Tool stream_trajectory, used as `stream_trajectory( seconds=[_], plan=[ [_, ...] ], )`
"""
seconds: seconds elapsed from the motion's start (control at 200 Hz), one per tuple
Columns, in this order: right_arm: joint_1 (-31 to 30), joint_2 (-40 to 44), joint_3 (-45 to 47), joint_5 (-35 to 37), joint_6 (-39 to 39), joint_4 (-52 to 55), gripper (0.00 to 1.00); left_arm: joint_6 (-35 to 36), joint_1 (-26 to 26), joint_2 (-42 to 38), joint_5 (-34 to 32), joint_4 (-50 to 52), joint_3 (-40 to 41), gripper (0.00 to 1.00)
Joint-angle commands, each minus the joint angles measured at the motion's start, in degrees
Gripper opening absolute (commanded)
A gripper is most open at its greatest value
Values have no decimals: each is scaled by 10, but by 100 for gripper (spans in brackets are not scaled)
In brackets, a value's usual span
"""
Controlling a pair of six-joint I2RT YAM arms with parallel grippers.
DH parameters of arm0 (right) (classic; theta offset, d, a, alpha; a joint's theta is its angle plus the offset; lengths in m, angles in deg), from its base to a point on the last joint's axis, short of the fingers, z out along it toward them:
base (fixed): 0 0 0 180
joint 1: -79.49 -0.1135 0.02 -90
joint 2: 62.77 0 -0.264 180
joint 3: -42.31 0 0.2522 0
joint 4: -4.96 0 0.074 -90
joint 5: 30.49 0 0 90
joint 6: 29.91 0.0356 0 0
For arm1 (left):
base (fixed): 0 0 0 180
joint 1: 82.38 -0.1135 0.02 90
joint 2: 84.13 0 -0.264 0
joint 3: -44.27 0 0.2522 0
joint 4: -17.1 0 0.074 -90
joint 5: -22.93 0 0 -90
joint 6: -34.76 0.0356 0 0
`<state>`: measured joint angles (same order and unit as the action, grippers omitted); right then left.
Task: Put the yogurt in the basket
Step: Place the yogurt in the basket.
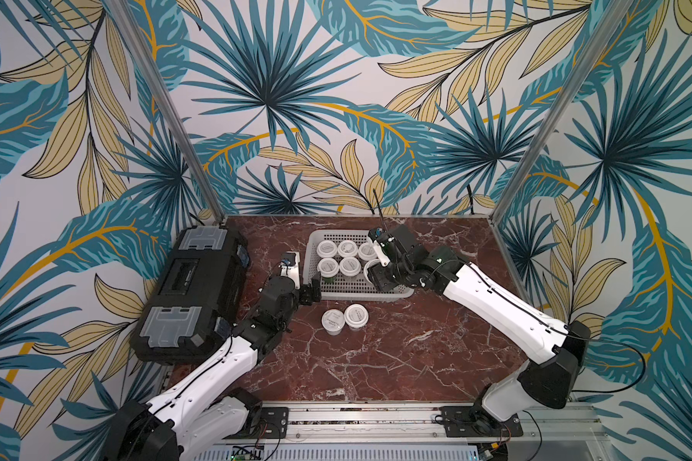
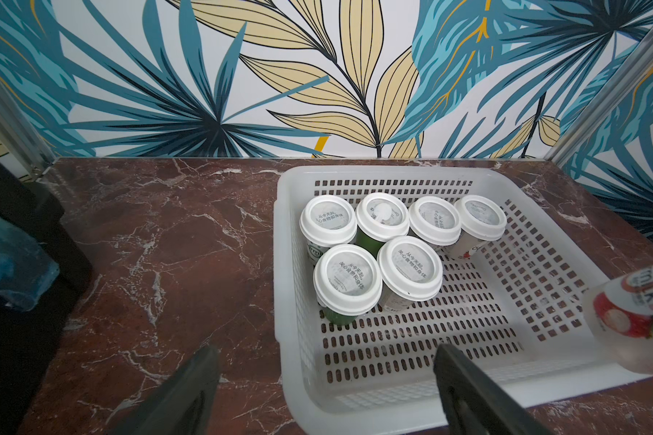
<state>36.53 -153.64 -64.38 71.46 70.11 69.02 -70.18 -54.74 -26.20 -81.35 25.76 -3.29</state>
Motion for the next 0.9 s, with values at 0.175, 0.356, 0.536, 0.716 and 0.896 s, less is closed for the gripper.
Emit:
stream_trajectory(
  seconds=[0.175, 0.356, 0.536, 0.716, 0.896],
  plan=[
    [19, -37, -46, -17, -20, 14, 65, 0, -4, -4, 4, -3, -24, 93],
    [31, -51, -59, -26, -25, 13, 65, 1, -4, -5, 4, -5, -22, 93],
    [43, -67, -74, -36, -32, 13, 65, 1, -4, -5, 4, -5, -22, 93],
    [52, -79, -85, -44, -35, 14, 65, -1, -3, -6, 4, -5, -21, 93],
    [57, -92, -92, -50, -36, 13, 66, 0, -4, -6, 3, -5, -21, 93]
  ],
)
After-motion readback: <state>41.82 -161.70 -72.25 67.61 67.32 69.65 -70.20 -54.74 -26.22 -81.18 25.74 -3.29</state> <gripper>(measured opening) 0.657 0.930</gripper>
